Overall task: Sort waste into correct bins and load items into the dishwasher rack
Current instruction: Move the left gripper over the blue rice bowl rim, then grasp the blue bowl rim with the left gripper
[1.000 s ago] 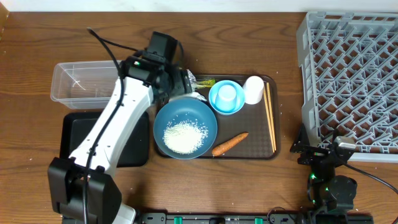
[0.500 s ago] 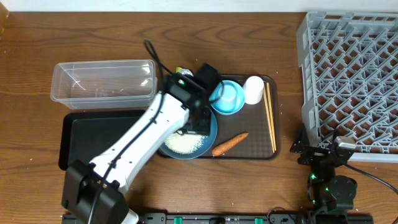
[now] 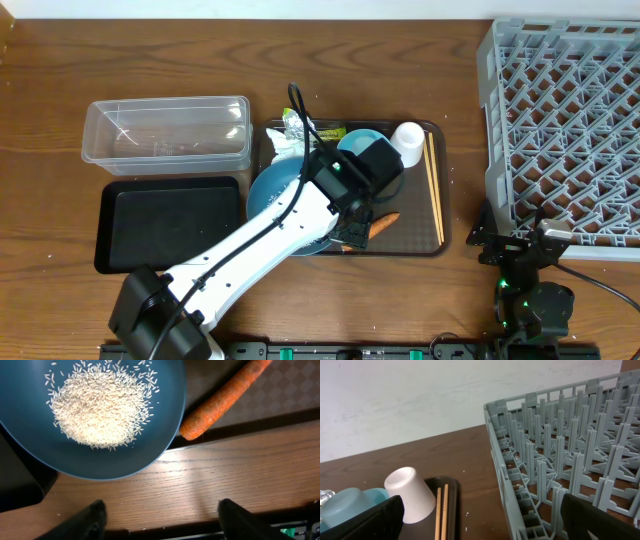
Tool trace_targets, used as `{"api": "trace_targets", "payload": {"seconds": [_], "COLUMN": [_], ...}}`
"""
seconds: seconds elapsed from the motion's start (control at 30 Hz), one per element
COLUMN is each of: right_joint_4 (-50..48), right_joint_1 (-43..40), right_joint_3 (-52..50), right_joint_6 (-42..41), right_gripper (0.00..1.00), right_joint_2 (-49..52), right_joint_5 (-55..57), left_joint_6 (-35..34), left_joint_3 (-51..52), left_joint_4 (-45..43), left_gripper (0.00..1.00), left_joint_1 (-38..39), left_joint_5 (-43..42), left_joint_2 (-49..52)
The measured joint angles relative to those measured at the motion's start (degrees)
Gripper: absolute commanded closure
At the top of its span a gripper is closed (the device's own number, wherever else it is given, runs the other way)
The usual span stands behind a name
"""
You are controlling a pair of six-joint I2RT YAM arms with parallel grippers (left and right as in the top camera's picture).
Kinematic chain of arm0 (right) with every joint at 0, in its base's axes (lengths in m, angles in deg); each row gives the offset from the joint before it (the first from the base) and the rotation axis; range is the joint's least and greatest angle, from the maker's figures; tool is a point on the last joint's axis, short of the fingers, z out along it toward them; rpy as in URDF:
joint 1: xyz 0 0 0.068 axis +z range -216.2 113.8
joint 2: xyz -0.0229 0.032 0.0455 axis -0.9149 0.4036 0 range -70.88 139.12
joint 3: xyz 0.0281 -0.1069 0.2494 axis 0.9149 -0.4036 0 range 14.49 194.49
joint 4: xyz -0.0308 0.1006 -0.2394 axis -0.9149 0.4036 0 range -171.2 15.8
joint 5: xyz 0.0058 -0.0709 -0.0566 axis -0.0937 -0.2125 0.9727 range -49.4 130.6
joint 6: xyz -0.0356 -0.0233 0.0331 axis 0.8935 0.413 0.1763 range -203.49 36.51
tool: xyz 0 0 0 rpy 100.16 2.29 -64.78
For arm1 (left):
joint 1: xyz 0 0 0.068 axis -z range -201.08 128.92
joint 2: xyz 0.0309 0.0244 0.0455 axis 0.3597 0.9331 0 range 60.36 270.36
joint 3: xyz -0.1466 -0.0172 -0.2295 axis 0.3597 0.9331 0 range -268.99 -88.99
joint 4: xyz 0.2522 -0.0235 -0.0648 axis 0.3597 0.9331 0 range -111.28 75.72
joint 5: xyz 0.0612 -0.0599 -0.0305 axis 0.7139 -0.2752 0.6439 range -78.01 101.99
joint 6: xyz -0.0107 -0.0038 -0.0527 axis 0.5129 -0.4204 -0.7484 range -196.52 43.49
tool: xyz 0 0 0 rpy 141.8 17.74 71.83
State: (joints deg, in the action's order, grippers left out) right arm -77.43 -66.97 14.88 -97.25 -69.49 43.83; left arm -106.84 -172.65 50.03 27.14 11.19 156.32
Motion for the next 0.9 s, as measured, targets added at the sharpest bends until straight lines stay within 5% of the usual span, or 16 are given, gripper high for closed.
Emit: {"api": "trace_targets", "payload": {"seconds": [0.53, 0.9], "right_joint_4": [0.02, 0.0], "right_joint_1": [0.0, 0.0], "right_joint_3": [0.0, 0.0], "right_joint_6": [0.0, 0.0], "right_gripper": [0.01, 0.01], "right_joint_2": [0.0, 0.0], "right_joint_5": [0.0, -0.02], "left_joint_6": [-2.45, -2.91], "left_joint_3": [0.04, 8.74], "left_joint_4": [-5.6, -17.86], "left_gripper": [0.27, 0.28], "left_joint_1": [0.0, 0.0], "left_joint_5": [0.37, 1.88], "left_joint_2": [0.0, -0.07]}}
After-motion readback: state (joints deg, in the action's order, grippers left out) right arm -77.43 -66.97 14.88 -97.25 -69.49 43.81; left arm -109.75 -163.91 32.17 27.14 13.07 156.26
